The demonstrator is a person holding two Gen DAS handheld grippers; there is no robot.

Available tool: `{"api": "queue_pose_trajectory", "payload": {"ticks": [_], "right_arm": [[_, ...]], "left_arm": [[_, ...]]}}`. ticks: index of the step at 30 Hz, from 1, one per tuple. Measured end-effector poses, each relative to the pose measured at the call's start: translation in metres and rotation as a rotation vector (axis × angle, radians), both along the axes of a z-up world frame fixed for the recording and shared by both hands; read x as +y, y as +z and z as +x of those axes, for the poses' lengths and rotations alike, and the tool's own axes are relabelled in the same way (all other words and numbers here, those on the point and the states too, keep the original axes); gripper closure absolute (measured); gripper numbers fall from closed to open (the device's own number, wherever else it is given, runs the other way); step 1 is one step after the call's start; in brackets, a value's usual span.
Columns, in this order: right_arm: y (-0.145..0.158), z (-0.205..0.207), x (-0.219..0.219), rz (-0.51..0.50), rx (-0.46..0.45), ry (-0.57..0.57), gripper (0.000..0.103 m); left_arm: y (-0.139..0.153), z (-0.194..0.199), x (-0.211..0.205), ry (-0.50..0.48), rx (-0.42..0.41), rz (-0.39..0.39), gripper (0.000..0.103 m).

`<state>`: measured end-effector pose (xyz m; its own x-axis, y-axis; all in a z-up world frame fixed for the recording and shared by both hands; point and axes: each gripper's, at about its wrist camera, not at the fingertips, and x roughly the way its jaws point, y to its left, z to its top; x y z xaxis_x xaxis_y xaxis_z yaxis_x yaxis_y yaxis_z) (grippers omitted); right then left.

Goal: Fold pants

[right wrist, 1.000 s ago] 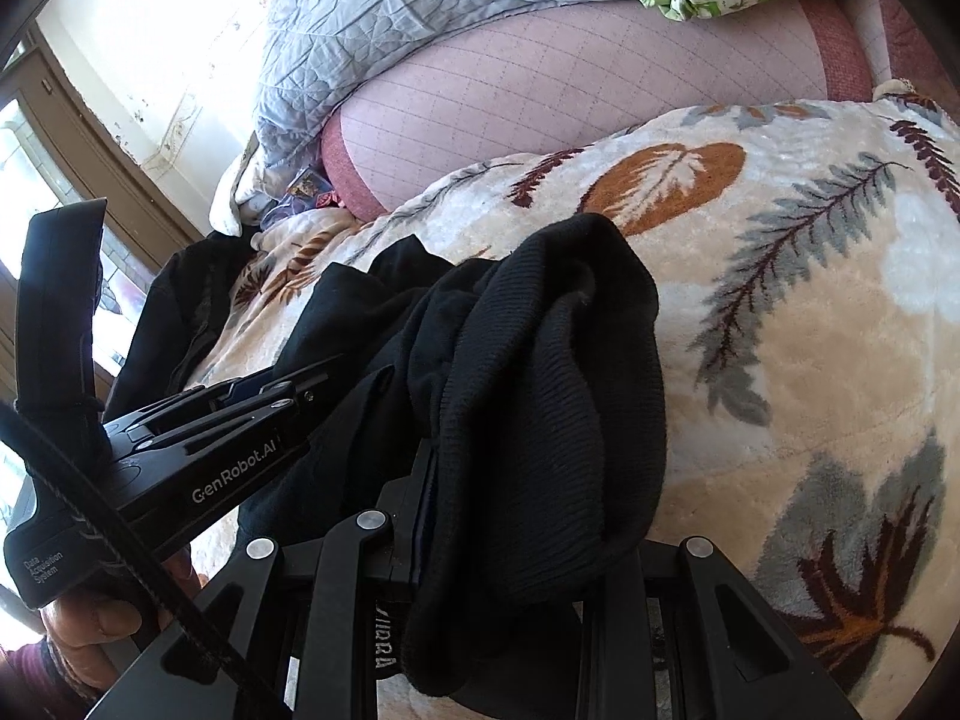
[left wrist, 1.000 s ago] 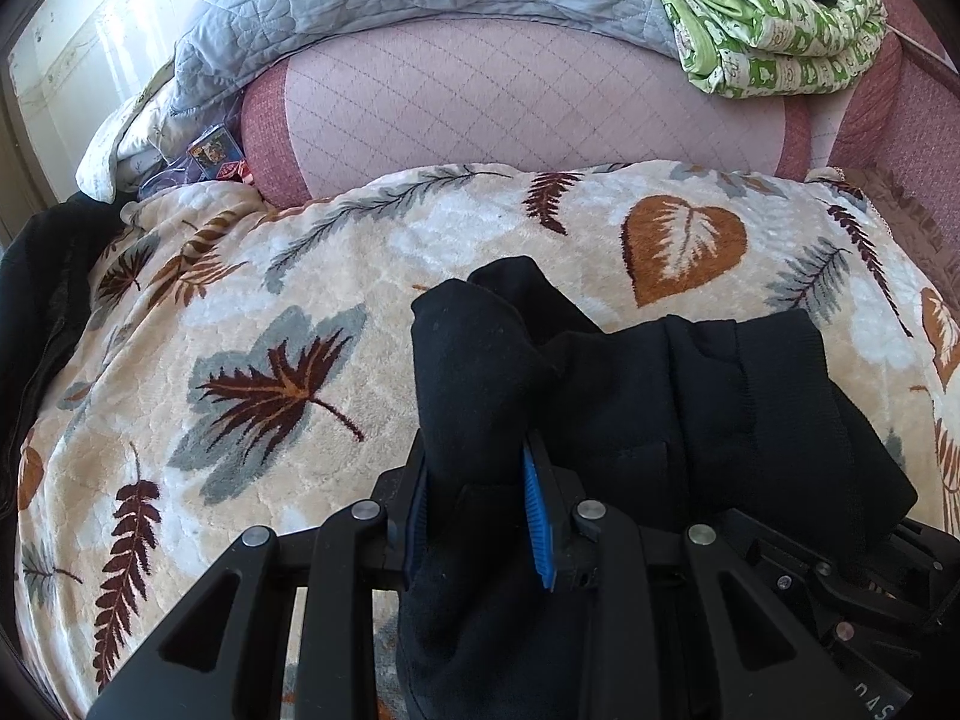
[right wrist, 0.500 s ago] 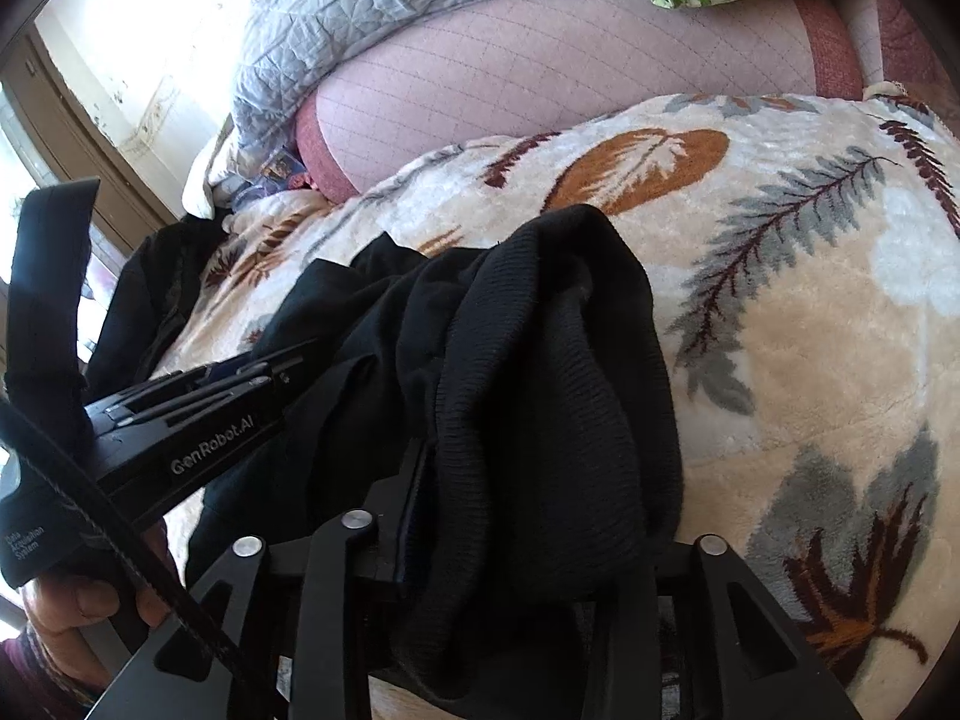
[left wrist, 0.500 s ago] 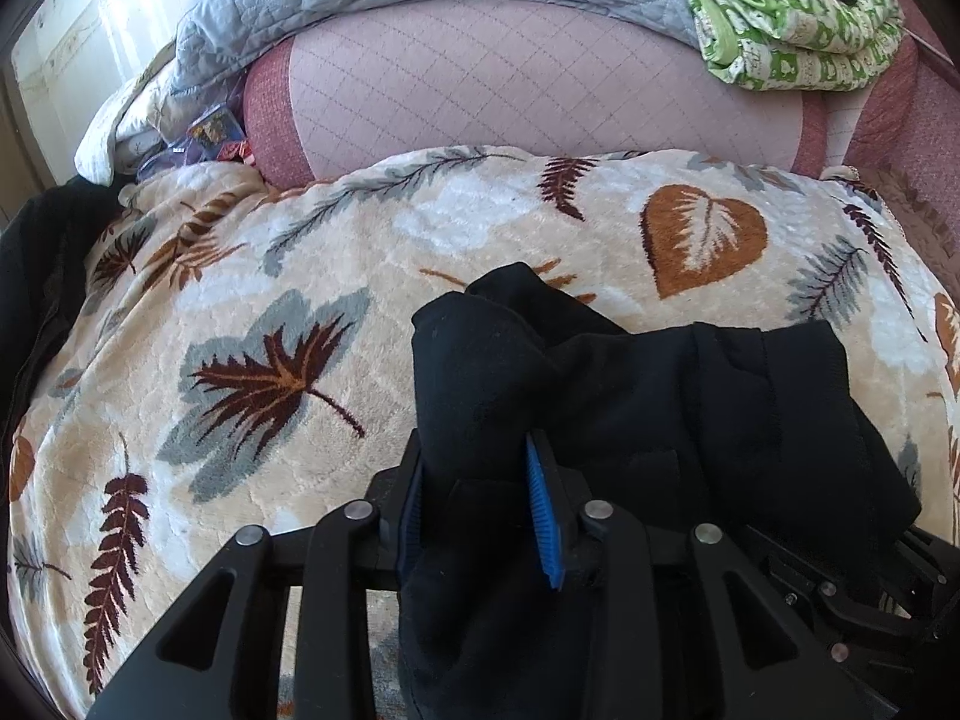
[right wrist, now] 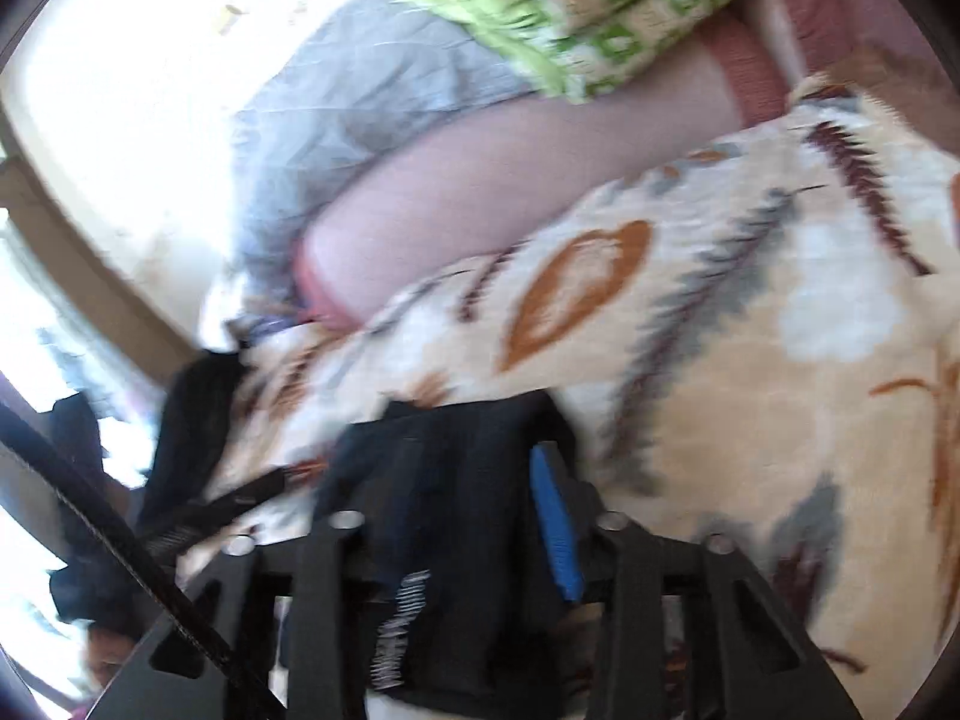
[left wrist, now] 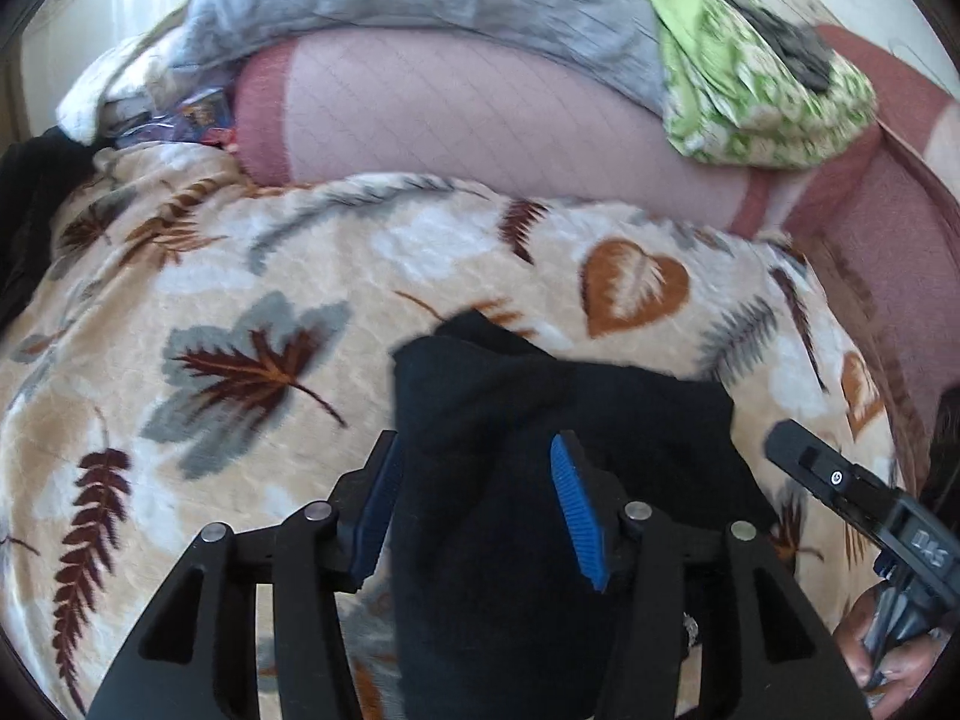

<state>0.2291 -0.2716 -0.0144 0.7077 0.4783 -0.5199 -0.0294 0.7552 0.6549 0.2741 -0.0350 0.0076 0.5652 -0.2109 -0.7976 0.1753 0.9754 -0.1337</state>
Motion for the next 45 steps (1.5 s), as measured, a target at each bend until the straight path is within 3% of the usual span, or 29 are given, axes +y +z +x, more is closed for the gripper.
{"api": "queue_pose_trajectory", "payload": {"ticks": [2, 5, 10, 12, 16, 21, 26, 30, 32, 36, 38, 40, 45], "right_arm": [[0.000, 0.002, 0.013, 0.047, 0.005, 0.085, 0.066], [-0.012, 0.007, 0.031, 0.028, 0.075, 0.148, 0.066], [-0.043, 0.016, 0.037, -0.009, 0.223, 0.161, 0.068], [-0.044, 0.017, 0.033, 0.021, 0.229, 0.154, 0.068], [-0.041, 0.015, 0.036, -0.019, 0.209, 0.153, 0.068], [-0.024, 0.001, 0.052, -0.137, 0.163, 0.139, 0.059], [-0.013, -0.038, 0.066, -0.228, 0.123, 0.115, 0.055], [0.001, -0.074, 0.079, -0.291, 0.082, 0.076, 0.053], [0.003, -0.098, 0.085, -0.313, 0.067, 0.061, 0.050], [0.001, -0.139, 0.100, -0.359, 0.070, 0.086, 0.049], [0.002, -0.159, 0.105, -0.391, 0.066, 0.095, 0.049], [0.006, -0.175, 0.108, -0.419, 0.060, 0.091, 0.048], [0.020, -0.206, 0.115, -0.440, 0.057, 0.081, 0.045]], "left_arm": [[-0.013, 0.001, -0.007, -0.013, 0.029, 0.002, 0.053], [-0.030, 0.007, -0.006, 0.009, 0.076, -0.035, 0.053], [-0.037, 0.012, -0.005, -0.003, 0.095, -0.032, 0.052], [-0.033, 0.008, -0.008, -0.011, 0.097, -0.009, 0.048], [-0.020, -0.014, -0.006, -0.015, 0.124, 0.000, 0.039], [-0.004, -0.064, 0.021, 0.017, 0.155, -0.063, 0.034], [0.020, -0.120, 0.060, 0.105, 0.111, -0.075, 0.031], [0.046, -0.163, 0.085, 0.188, 0.005, -0.085, 0.027], [0.064, -0.187, 0.091, 0.224, -0.109, -0.035, 0.024], [0.090, -0.229, 0.098, 0.316, -0.332, 0.065, 0.007], [0.102, -0.250, 0.104, 0.386, -0.438, 0.086, 0.000], [0.110, -0.267, 0.110, 0.444, -0.512, 0.085, 0.000], [0.128, -0.290, 0.123, 0.485, -0.580, 0.105, 0.000]]}}
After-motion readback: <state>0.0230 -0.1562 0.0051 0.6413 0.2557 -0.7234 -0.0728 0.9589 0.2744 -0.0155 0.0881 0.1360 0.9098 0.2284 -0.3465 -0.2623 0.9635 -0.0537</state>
